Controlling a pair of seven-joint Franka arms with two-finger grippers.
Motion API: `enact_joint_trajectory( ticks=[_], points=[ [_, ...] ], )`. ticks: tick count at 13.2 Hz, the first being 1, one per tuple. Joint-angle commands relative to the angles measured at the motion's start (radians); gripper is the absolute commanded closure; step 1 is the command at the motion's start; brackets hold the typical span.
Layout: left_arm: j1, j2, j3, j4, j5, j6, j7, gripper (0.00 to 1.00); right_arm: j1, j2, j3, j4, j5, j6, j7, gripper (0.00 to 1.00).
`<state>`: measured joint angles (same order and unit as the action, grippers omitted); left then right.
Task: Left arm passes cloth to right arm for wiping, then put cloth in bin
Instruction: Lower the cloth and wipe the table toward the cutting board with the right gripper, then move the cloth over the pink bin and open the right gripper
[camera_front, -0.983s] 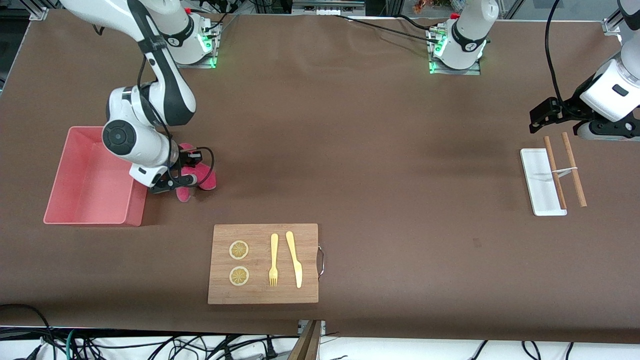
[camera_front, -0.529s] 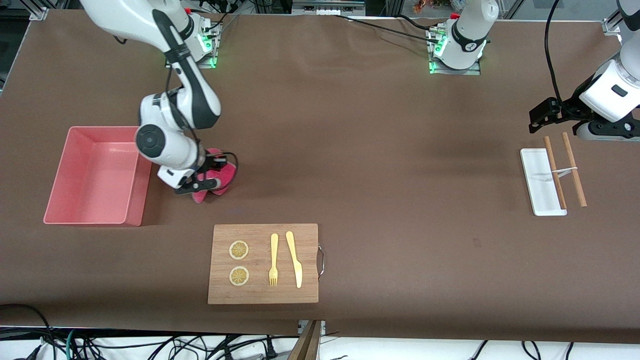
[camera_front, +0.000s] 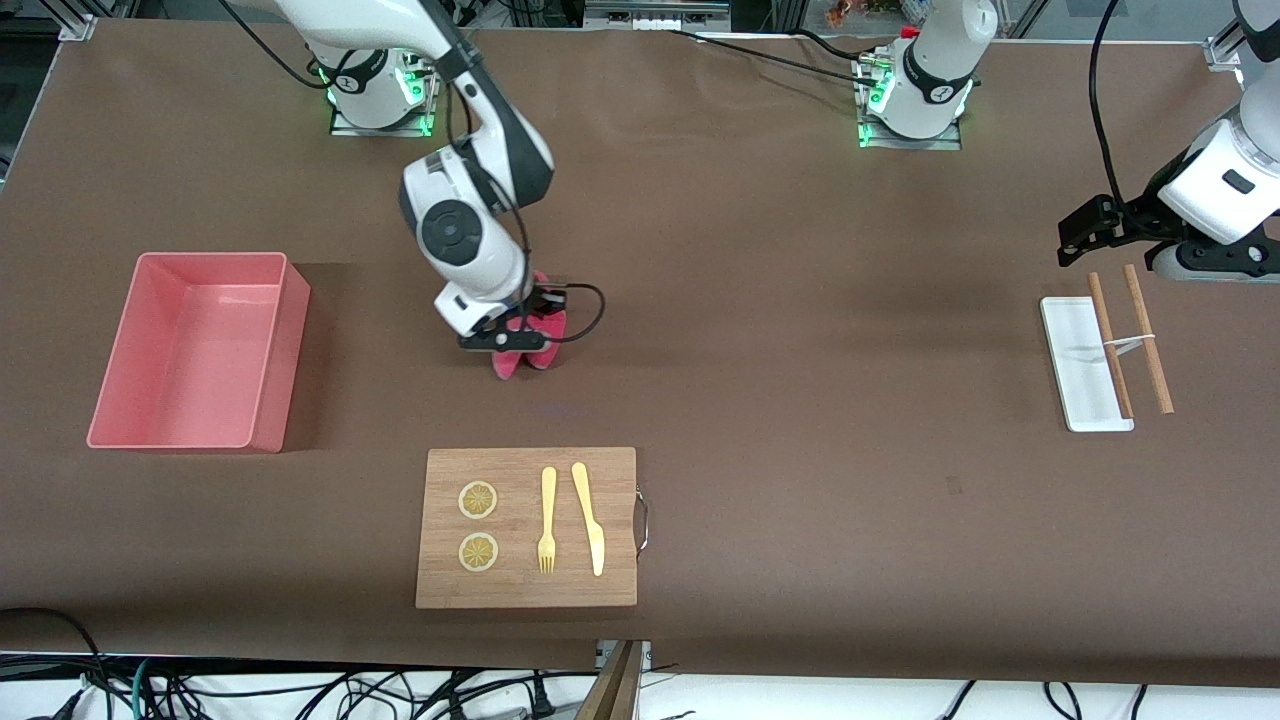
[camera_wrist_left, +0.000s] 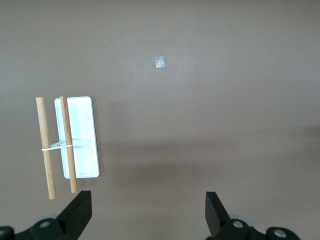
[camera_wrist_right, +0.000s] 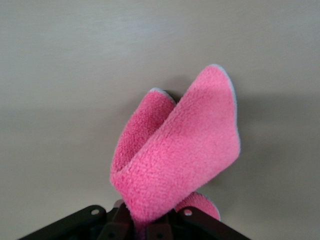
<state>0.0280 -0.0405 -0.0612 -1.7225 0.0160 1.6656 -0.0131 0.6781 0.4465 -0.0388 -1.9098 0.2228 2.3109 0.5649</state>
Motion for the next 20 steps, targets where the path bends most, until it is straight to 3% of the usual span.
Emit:
enact_joint_trajectory(
  ticks=[1,4,7,11,17,20],
  points=[
    [0.007,-0.015,-0.005,-0.011,-0.019,-0.001,0.001,0.00,-0.002,0.029,0.028,0.089,0.038,-0.022,0.079,1.00],
    [0.007,-0.015,-0.005,-0.011,-0.019,-0.001,0.001,0.00,-0.070,0.038,0.025,0.080,0.038,-0.057,-0.009,1.00],
    [0.007,-0.016,-0.005,-0.011,-0.019,-0.001,0.001,0.00,-0.204,0.072,0.025,0.077,0.039,-0.137,-0.061,1.00],
    [0.007,-0.015,-0.005,-0.011,-0.019,-0.001,0.001,0.00,-0.346,0.075,0.023,0.063,0.041,-0.189,-0.291,1.00],
    [0.006,-0.015,-0.005,-0.011,-0.019,-0.001,0.001,0.00,-0.618,0.077,-0.001,0.034,0.023,-0.196,-0.828,1.00],
    [0.007,-0.015,-0.005,-0.011,-0.019,-0.001,0.001,0.00,-0.669,0.064,-0.022,0.078,-0.011,-0.215,-0.944,1.00]
  ],
)
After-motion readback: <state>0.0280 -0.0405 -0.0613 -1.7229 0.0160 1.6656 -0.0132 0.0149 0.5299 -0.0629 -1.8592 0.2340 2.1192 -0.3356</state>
